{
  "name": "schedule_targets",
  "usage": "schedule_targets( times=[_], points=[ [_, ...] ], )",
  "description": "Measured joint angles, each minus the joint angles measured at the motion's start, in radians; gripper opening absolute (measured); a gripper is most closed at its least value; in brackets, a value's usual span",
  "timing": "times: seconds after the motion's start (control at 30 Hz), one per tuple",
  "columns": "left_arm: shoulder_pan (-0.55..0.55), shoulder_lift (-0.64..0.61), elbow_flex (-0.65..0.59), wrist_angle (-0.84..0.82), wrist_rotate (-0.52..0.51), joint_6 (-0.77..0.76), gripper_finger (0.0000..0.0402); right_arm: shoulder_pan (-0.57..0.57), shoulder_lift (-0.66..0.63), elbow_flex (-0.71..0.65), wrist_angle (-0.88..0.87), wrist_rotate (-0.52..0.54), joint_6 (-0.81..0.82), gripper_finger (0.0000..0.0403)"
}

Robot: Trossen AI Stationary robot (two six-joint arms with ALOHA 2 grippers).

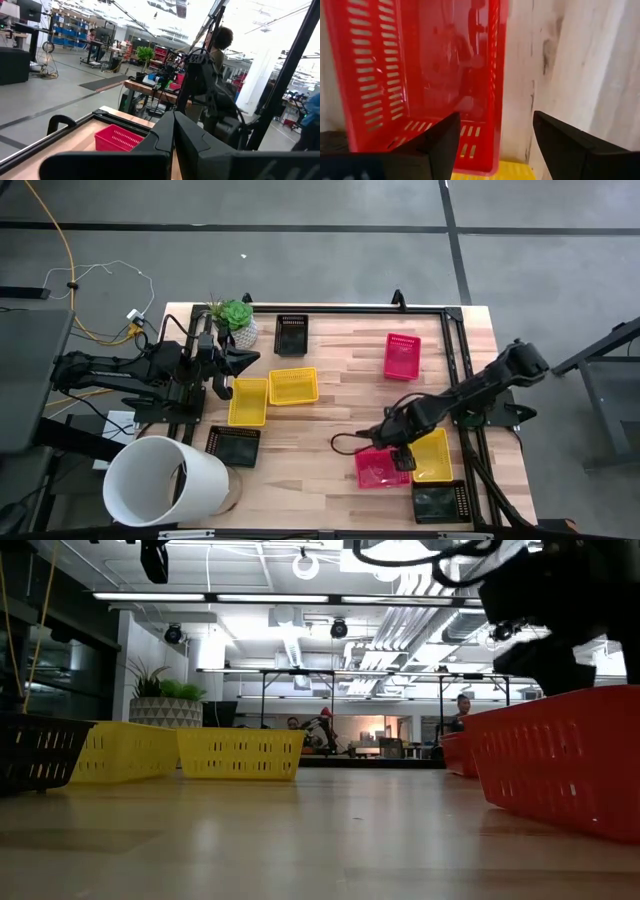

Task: Stack baskets by color
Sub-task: Stack the red bin on top of the red bin

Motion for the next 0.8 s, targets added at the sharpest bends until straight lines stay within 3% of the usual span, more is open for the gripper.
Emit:
schedule_targets(
  times=[0.13,0.27,0.57,0.7,0.8],
  points=[
    [0.0,0.0,0.0,0.0,0.0,0.0,0.0,0.006,0.027,-0.013,0.006,0.012,0.002,0.0234],
    [0.0,0.0,0.0,0.0,0.0,0.0,0.0,0.006,0.057,-0.013,0.018,0.021,0.001,0.02],
    [0.0,0.0,0.0,-0.003,-0.001,0.0,0.0,0.004,0.063,-0.013,0.024,0.007,0.004,0.0017],
    [0.0,0.0,0.0,-0.003,-0.001,0.021,0.0,-0.023,-0.004,-0.013,0.007,-0.025,-0.028,0.0013],
    [0.0,0.0,0.0,-0.004,-0.006,0.026,0.0,-0.088,-0.116,-0.013,-0.031,0.007,-0.019,0.0003]
  ],
)
